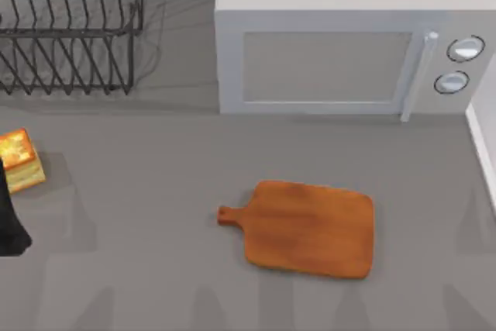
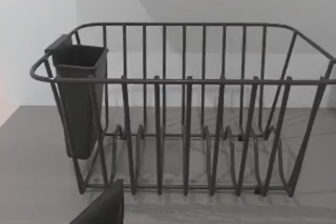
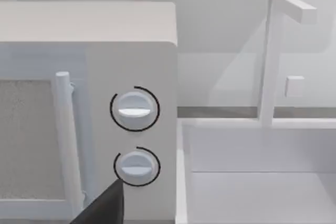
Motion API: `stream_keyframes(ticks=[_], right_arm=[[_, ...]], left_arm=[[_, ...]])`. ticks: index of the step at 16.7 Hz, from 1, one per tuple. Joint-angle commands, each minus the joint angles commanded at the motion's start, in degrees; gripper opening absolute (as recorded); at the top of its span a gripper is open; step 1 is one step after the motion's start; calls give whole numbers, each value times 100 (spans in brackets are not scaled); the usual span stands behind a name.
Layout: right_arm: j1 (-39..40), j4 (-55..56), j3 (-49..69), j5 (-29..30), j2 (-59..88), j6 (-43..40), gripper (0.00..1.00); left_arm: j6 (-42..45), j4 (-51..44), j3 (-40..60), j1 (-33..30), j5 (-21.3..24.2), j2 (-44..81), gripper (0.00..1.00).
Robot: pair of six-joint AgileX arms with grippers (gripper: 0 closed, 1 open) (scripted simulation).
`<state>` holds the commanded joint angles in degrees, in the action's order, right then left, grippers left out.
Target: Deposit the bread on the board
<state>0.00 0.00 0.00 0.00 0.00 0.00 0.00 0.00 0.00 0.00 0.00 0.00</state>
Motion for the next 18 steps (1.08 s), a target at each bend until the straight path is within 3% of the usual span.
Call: stream_keyframes(ticks=[4,9,18], right_arm=[[0,0,0,0,0,0,100],[0,0,0,0,0,0,100],[0,0,0,0,0,0,100]], left_arm=[[129,-119,125,-8,-24,110,100],[1175,-872,1124,-26,-163,1138,100],[4015,-2866,4458,72,-268,5468,100]])
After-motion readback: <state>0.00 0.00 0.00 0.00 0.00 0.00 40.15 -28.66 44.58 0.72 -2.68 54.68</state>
